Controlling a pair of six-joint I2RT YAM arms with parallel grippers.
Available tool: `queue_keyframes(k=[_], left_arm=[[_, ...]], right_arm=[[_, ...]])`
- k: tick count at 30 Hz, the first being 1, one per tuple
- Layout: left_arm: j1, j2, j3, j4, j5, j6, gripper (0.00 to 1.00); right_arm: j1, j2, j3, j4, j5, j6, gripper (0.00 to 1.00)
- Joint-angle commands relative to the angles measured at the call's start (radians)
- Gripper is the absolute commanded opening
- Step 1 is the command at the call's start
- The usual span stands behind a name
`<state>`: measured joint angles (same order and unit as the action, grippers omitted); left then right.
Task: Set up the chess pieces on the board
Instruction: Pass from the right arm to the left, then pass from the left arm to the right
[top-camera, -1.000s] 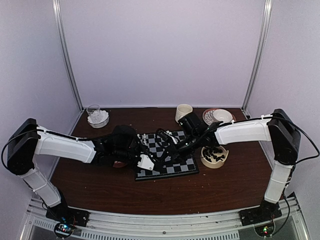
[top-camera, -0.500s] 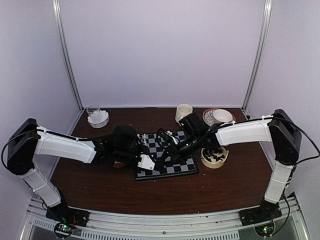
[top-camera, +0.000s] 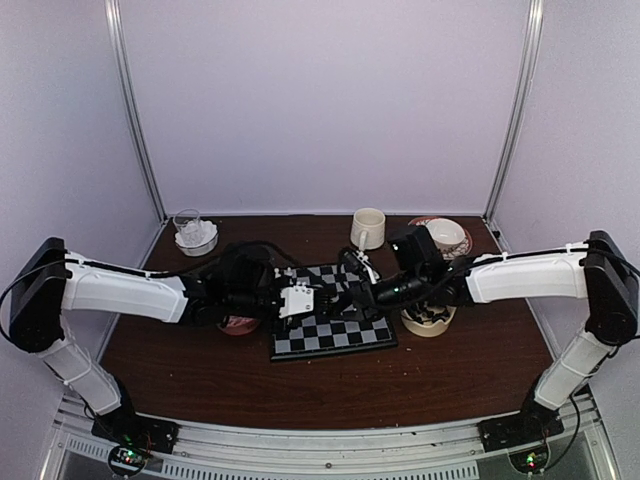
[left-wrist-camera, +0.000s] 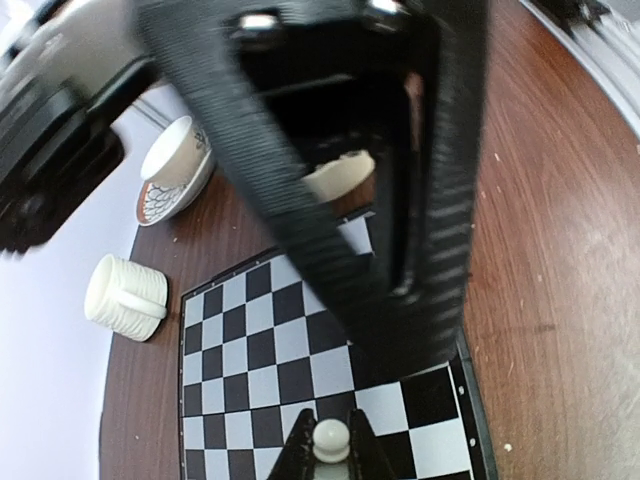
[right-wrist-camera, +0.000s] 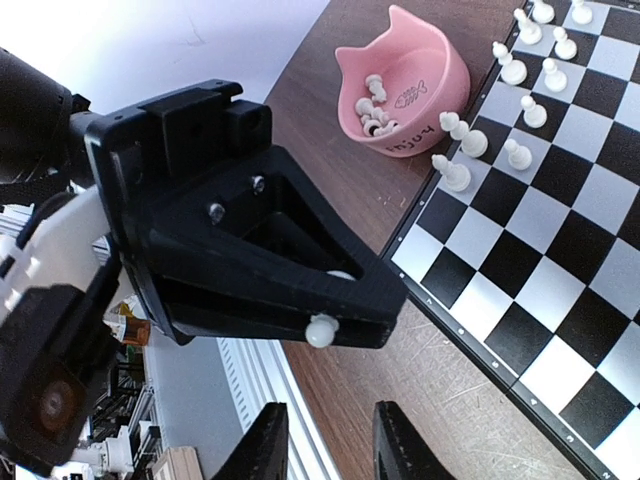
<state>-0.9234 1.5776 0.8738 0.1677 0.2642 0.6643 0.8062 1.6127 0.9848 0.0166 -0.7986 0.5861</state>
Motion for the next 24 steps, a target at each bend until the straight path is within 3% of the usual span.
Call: queue_keyframes(k=[1,11,24], left_arm=[[-0.004,-0.053,-0.009,0.12,-0.011,-0.206,0.08],[-0.004,-0.04,0.013,0.097,0.024,-0.244,0.08],[-0.011,0.012,0.06,0.053,0.009,-0.21,0.09]], right_arm=[[-0.002,-0.072,-0.076,0.177,0.094,0.023,0.32],[0.023,-0.102,-0.057,0.145,0.169,-0.003,0.33],[0.031,-0.021,0.029,0.105,0.181,0.008,0.28]])
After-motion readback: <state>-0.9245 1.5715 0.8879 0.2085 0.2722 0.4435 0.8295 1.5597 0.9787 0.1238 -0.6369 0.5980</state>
